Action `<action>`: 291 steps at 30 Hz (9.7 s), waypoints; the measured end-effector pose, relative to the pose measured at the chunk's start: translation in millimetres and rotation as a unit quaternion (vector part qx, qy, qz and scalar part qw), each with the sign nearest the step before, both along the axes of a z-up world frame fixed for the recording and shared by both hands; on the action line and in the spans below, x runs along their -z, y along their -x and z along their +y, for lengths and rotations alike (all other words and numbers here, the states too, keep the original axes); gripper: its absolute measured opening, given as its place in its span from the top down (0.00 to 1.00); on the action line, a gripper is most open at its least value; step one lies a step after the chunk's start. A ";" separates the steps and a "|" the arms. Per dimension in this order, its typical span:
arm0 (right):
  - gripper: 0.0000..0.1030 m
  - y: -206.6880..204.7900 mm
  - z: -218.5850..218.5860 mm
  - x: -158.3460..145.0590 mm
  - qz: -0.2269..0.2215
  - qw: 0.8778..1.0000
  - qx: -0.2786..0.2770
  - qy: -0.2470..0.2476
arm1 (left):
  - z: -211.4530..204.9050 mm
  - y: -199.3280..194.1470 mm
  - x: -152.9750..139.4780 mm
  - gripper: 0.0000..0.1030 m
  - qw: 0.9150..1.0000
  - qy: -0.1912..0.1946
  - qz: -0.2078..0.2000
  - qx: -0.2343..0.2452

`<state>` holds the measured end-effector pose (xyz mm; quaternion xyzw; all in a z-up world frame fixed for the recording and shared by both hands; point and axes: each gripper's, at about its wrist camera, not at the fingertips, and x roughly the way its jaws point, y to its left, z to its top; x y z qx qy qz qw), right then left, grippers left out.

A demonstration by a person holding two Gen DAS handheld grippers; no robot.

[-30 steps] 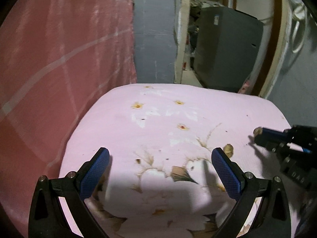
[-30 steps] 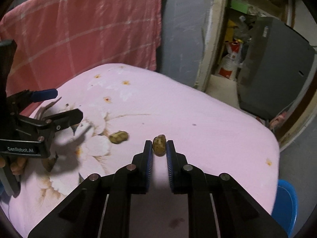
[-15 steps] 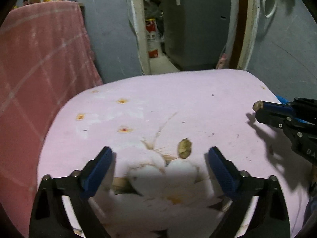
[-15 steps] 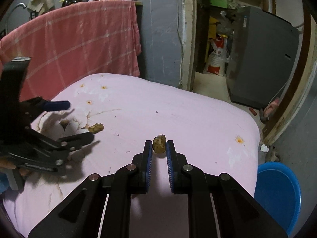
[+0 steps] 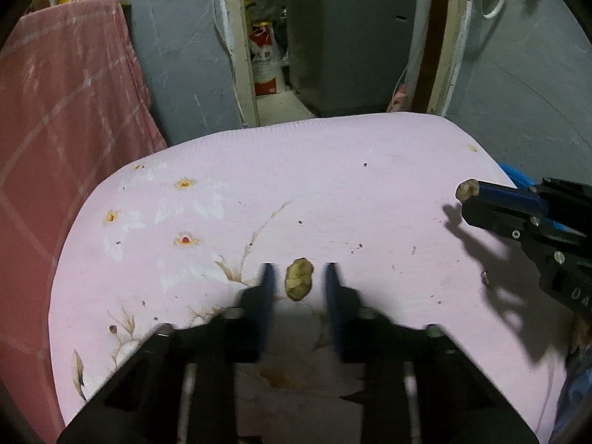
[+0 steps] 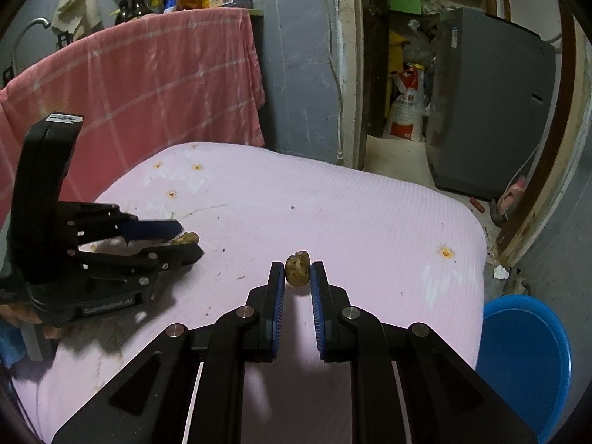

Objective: Collect trash

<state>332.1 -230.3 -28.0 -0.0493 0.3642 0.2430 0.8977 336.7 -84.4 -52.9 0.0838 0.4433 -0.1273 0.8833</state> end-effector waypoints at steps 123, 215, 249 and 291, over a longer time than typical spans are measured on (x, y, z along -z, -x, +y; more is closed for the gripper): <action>0.08 117.8 -225.8 -55.6 -0.180 0.933 0.293 -0.102 | -128.7 66.4 -92.7 0.26 0.971 0.178 -0.157 0.017; 0.00 351.9 -96.1 1.8 -0.264 0.916 0.299 -0.049 | 12.1 326.3 -24.0 0.02 0.951 0.142 -0.276 -0.015; 0.00 352.2 -96.7 2.1 -0.261 0.916 0.301 -0.054 | 16.1 324.8 -22.8 0.02 0.951 0.142 -0.275 -0.016; 0.00 352.5 -93.9 1.7 -0.259 0.916 0.302 -0.055 | 13.9 325.6 -22.4 0.02 0.951 0.144 -0.274 -0.018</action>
